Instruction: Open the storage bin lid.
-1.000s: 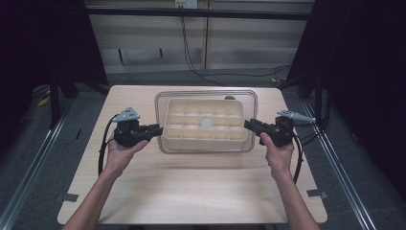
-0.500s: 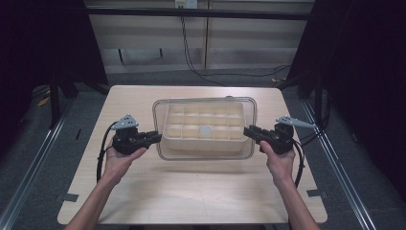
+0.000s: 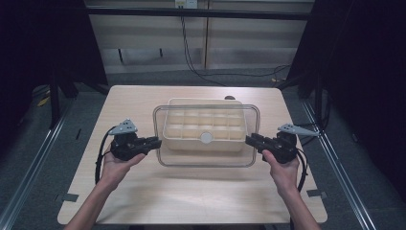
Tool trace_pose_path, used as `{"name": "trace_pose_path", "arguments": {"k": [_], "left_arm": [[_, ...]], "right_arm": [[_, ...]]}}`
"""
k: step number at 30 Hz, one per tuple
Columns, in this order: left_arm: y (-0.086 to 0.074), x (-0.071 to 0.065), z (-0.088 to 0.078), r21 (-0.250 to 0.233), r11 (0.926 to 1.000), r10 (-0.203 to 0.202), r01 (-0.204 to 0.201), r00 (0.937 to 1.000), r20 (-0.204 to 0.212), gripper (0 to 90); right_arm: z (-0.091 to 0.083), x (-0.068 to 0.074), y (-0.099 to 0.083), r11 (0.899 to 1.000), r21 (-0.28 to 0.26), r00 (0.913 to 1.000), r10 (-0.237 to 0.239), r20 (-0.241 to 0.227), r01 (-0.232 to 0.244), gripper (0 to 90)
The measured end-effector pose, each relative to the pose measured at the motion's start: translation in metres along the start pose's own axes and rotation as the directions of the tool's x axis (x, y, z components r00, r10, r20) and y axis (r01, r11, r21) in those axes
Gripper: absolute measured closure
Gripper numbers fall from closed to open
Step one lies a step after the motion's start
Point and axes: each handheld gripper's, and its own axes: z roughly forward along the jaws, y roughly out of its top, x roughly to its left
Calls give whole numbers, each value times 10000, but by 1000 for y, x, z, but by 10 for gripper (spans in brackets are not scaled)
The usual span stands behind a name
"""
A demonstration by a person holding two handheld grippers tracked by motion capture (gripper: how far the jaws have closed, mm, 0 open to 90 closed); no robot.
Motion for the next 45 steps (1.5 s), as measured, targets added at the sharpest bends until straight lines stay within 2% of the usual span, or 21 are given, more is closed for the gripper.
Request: {"name": "trace_pose_path", "arguments": {"k": [12, 22, 29, 36, 41, 45], "left_arm": [[-12, -4, -16, 18, 10000, 26, -25, 9999, -133, 759], [-23, -12, -13, 346, 9994, 60, -60, 10000, 3, 757], [-26, -16, -17, 310, 9995, 32, -37, 9999, 148, 759], [-33, -23, -28, 242, 9997, -76, 70, 9997, 224, 760], [-38, -30, -37, 254, 9997, 39, -50, 9990, 444, 761], [-40, -37, -42, 211, 9997, 96, -105, 9989, 457, 760]], "right_arm": [[2, 10, -15, 9999, 81, 9987, 146, -489, -142, 661], [-3, 10, -27, 9991, 302, 9979, 304, -575, -287, 657], [-7, 9, -33, 9982, 390, 9963, 485, -713, -458, 657], [-11, 17, -39, 9977, 489, 9953, 498, -825, -459, 659], [-19, 26, -45, 9977, 576, 9956, 413, -846, -365, 660], [-25, 30, -50, 9976, 593, 9954, 414, -870, -363, 656]]}}
